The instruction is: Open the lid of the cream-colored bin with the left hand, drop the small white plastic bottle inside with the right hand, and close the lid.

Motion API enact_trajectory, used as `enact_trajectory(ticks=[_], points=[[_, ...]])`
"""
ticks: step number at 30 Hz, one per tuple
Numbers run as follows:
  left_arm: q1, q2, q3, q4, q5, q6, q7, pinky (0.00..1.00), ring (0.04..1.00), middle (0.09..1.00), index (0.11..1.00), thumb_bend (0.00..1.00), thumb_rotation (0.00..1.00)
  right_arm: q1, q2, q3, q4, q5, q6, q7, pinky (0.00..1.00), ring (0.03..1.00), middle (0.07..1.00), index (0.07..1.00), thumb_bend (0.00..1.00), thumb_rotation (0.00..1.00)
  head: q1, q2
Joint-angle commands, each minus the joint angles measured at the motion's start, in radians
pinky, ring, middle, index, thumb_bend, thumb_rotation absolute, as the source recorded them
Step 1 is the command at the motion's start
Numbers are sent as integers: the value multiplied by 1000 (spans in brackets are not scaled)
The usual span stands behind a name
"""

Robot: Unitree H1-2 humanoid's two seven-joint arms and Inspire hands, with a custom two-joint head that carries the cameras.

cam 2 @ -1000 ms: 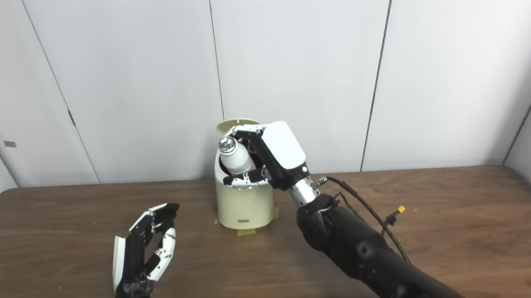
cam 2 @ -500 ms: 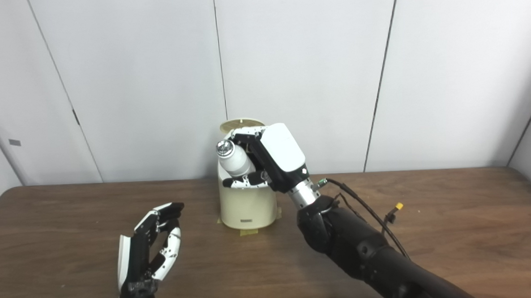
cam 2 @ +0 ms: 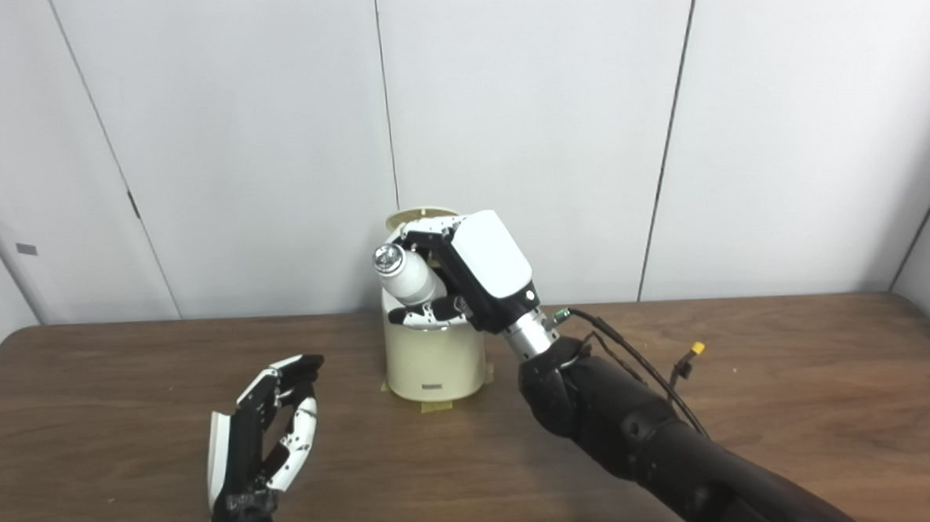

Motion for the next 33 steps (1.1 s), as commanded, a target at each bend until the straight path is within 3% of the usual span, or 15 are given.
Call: enact_trajectory(ticks=[1,15,33], points=[[66,-24,-17,32,25,-7,16,657,727,734,702,127,434,-77,-15,-1,-4,0,-20,-45,317,390,490,534,513,0,0,1],[65,-27,-20,34,29,1,17,660,729,735,698,121,387,-110,-20,44,22,-8,-20,-95,323,396,486,536,512,0,12,-4],[72,-28,-34,17,45,21,28,652,726,734,695,132,453,-122,-3,93,84,-2,-20,-118,350,417,491,507,516,0,30,-4]])
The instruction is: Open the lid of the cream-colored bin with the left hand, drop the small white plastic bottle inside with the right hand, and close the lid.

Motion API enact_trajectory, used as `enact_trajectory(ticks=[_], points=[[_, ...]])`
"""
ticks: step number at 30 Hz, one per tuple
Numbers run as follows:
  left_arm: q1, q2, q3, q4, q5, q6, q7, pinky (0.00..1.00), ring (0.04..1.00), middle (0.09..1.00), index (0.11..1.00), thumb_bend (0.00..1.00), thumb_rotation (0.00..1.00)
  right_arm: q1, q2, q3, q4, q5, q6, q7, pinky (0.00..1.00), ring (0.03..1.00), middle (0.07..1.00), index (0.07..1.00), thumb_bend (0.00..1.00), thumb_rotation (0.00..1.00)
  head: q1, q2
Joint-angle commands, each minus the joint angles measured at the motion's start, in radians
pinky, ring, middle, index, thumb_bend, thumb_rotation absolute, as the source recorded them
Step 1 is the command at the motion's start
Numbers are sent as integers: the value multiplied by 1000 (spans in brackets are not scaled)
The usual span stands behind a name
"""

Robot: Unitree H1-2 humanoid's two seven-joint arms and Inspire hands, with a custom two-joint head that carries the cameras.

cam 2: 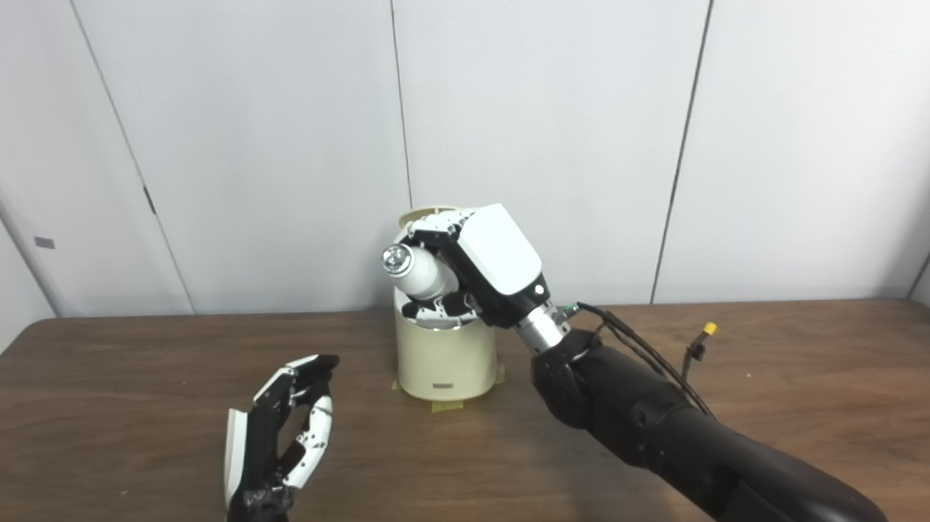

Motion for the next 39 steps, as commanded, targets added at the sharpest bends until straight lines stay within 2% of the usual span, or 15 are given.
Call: enact_trajectory(ticks=[1,14,16,20,23,28,39], points=[[67,-21,-20,22,25,-4,7,653,728,735,697,129,454,-70,-7,-3,-6,9,-19,-35,351,417,491,507,516,0,1,1],[77,-25,-26,21,24,-13,18,664,733,734,696,142,483,-97,3,38,57,17,-19,-83,347,414,492,510,516,0,26,1],[79,-27,-26,20,21,-16,19,661,729,730,691,141,441,-98,4,42,68,15,-19,-92,346,413,490,513,516,0,26,1],[81,-28,-28,19,30,-16,23,663,731,732,693,139,436,-102,9,59,94,17,-19,-116,344,412,488,518,515,0,39,1],[83,-31,-29,18,38,-13,28,660,728,729,692,143,476,-108,14,71,113,18,-19,-130,344,411,488,519,515,0,42,2],[84,-31,-30,21,38,-19,32,661,728,728,691,146,488,-117,20,88,135,18,-19,-149,340,410,487,519,515,0,45,4],[82,-32,-34,22,48,-18,34,659,730,728,693,147,526,-119,21,86,156,45,-19,-123,349,412,485,521,515,0,49,6]])
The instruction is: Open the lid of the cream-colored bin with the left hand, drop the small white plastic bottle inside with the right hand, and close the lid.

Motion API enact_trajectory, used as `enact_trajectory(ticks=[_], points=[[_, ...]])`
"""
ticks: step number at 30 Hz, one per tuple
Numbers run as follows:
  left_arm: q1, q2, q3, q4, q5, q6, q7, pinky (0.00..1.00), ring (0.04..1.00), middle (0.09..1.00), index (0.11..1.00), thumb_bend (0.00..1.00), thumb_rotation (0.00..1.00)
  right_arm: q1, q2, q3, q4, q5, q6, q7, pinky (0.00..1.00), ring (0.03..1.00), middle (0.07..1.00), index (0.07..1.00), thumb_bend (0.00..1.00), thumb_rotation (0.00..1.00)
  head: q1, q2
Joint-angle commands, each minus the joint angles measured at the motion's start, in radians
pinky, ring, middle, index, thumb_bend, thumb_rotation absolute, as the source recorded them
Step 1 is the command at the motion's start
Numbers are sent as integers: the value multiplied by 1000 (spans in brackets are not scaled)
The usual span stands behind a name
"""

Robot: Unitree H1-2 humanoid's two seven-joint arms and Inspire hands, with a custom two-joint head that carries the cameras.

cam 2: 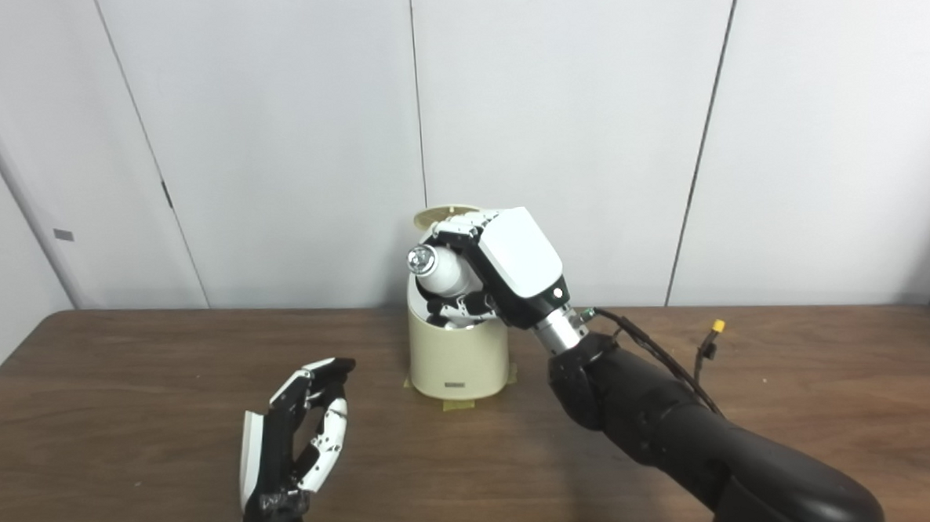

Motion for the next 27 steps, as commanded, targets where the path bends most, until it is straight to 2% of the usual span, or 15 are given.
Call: enact_trajectory(ticks=[1,11,17,22,26,27], points=[[58,-16,-19,45,34,-27,20,655,727,727,693,150,528,-76,-3,-10,4,22,-19,-12,347,411,485,521,515,0,1,1],[59,-22,-22,36,35,-23,18,649,723,721,688,160,523,-71,2,-20,-1,44,-19,16,359,417,493,511,517,0,4,6],[62,-23,-21,28,37,-11,13,653,723,724,691,163,535,-64,6,-35,-3,54,-19,34,403,433,495,499,520,0,1,8],[60,-21,-22,36,40,-29,20,644,719,718,686,161,519,-64,7,-39,1,41,-19,12,435,442,502,487,521,0,-1,9],[61,-22,-24,33,46,-19,18,641,717,716,685,156,509,-61,5,-46,-2,44,-19,17,446,444,505,484,521,0,-3,9],[61,-22,-25,32,46,-20,17,642,718,717,685,155,510,-61,4,-47,-2,43,-19,15,450,486,501,482,526,0,-3,9]])
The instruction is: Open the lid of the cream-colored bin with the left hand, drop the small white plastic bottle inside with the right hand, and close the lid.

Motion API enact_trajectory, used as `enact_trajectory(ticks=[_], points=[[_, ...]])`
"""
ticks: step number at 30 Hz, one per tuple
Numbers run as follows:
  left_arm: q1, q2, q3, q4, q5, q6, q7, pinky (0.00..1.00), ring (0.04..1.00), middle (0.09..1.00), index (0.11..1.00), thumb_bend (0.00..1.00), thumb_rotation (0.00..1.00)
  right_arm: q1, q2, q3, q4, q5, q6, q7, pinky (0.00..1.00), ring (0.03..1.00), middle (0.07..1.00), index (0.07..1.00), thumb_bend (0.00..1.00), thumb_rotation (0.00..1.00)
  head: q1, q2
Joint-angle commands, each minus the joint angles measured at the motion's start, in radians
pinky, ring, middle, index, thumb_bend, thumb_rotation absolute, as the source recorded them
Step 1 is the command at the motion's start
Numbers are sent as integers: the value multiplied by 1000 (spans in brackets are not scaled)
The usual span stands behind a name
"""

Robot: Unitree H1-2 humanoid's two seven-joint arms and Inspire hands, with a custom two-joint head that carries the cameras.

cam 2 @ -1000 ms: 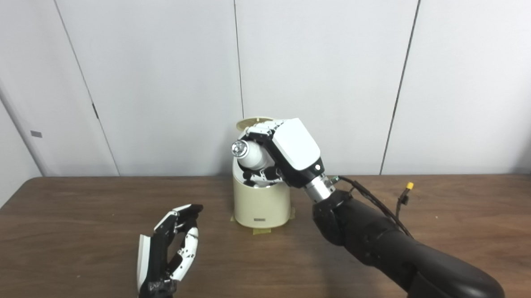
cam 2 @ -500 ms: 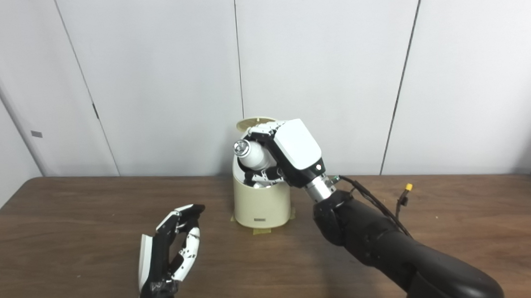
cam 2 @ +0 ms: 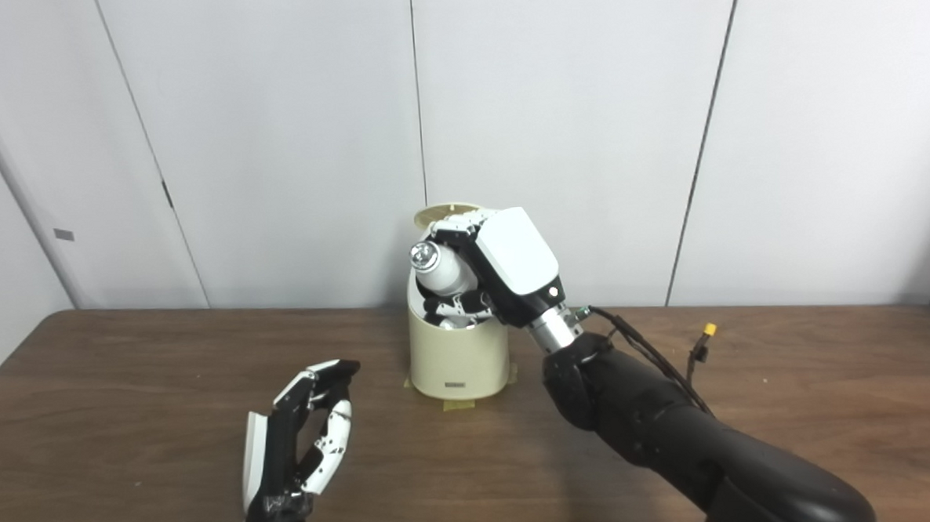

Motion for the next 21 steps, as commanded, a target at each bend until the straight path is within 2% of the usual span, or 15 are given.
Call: enact_trajectory(ticks=[1,9,13,14,16,21], points=[[56,-17,-18,39,23,-19,14,641,717,717,686,157,527,-61,-12,-20,-3,5,-19,-29,451,512,499,481,529,0,0,1],[54,-13,-18,42,15,-23,11,645,723,720,689,160,552,-57,-22,-21,-17,11,-19,-30,453,532,497,480,531,0,-2,3],[54,-15,-17,45,11,-28,13,646,720,717,686,157,518,-53,-25,-19,-29,16,-19,-37,452,526,497,481,530,3,-2,3],[53,-14,-17,47,13,-30,15,646,721,718,687,154,515,-51,-25,-20,-31,17,-19,-36,453,526,530,485,527,71,-2,3],[53,-14,-16,50,13,-30,15,645,721,719,688,155,515,-50,-26,-20,-35,18,-19,-34,455,526,557,489,524,129,-2,3],[51,-13,-16,52,9,-33,14,645,722,719,687,155,510,-47,-28,-16,-38,19,-19,-23,453,525,563,490,523,144,-4,4]])
